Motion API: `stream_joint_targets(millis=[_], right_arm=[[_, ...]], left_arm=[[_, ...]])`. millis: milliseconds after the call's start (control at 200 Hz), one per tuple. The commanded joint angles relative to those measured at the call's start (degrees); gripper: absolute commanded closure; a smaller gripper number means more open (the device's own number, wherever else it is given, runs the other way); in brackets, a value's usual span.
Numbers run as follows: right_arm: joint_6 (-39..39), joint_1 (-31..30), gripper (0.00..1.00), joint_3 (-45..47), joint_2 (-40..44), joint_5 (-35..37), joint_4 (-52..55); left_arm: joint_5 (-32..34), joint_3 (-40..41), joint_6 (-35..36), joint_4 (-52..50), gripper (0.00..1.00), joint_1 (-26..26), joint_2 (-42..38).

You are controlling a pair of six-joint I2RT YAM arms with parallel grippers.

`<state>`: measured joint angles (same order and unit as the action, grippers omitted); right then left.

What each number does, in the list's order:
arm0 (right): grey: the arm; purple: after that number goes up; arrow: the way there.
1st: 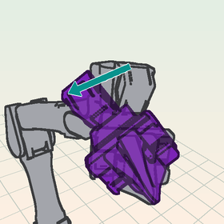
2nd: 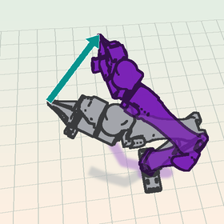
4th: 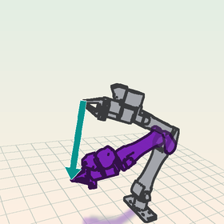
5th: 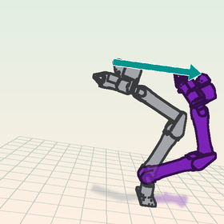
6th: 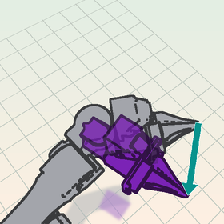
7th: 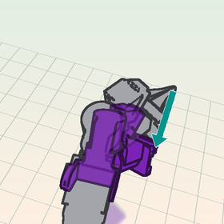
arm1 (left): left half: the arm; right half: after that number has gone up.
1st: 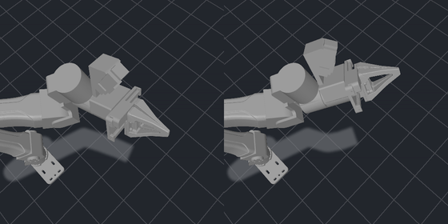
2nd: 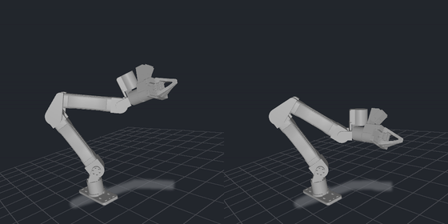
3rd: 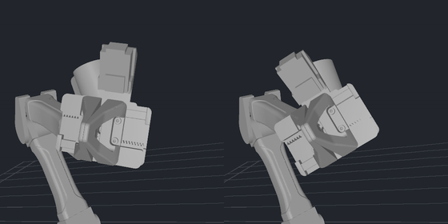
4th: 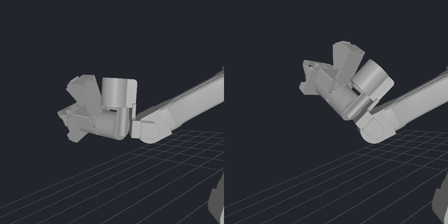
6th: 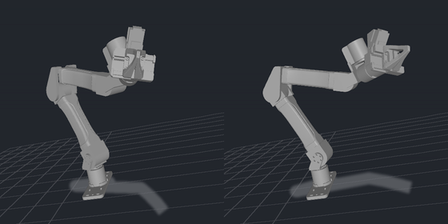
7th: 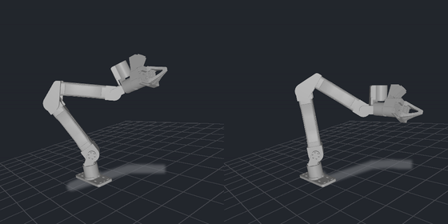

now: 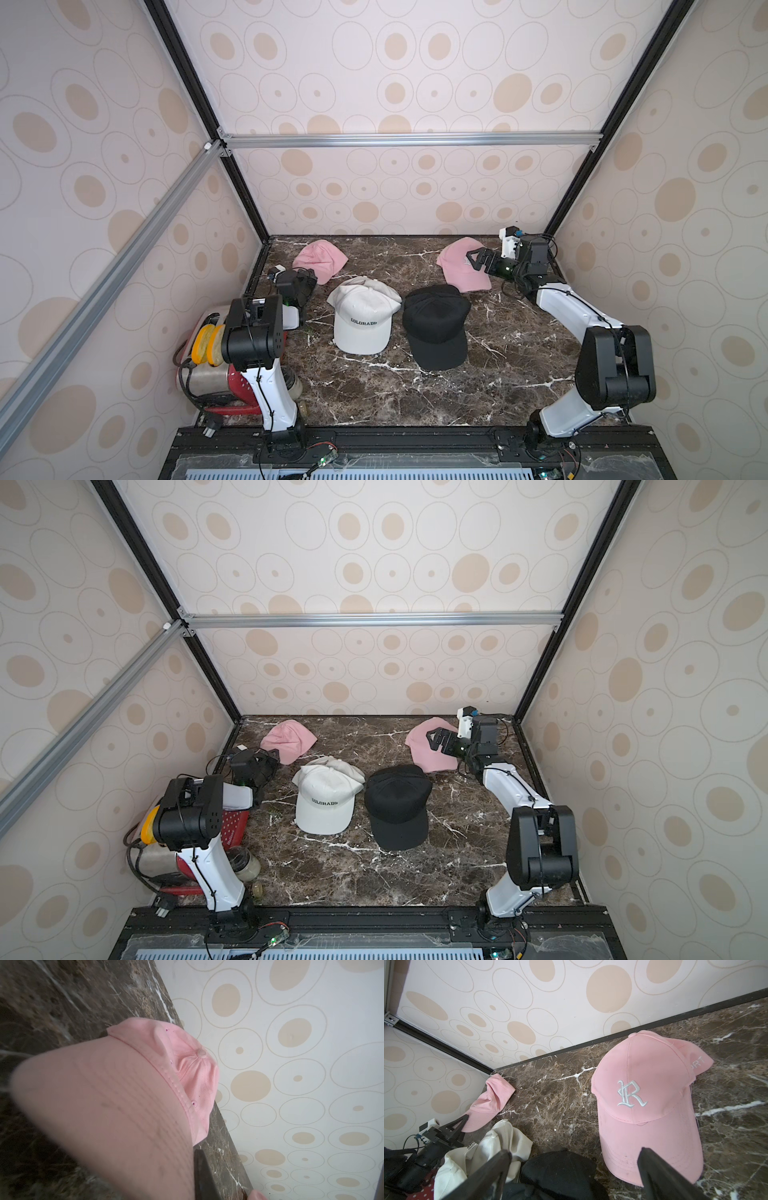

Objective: Stack the baseball caps by color
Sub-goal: Pick up the baseball cap from the center of the board.

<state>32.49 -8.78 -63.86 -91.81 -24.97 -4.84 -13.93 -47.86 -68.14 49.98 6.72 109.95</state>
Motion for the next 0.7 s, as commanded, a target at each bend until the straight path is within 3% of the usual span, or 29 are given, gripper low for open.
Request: stream_joint_targets(millis=[0, 180, 391, 511, 696], right_arm=[[-0.25, -0.78, 0.0, -1.23, 1.24, -0.59, 0.54], [0.29, -1.41, 0.0, -1.53, 1.55, -1.71, 0.01], [4.66, -2.2, 0.0, -1.49, 1.69, -6.01, -3.11], [9.96, -3.75, 0.0, -1.49, 1.7, -10.48, -7.98], [23.27, -7.54, 0.01, 0.21, 0.9, -15.53, -19.67]], left_arm=[[-1.1, -3.5, -2.09, 1.76, 1.0, -0.72, -3.67], [-3.1, -7.15, -1.26, -1.1, 1.0, -3.99, -10.3], [0.39, -7.88, -5.87, 3.02, 1.0, -8.68, -15.7], [2.9, -8.11, -9.74, 4.45, 1.0, -13.16, -16.52], [6.75, -9.18, -17.16, 17.15, 1.0, -19.89, -13.66]])
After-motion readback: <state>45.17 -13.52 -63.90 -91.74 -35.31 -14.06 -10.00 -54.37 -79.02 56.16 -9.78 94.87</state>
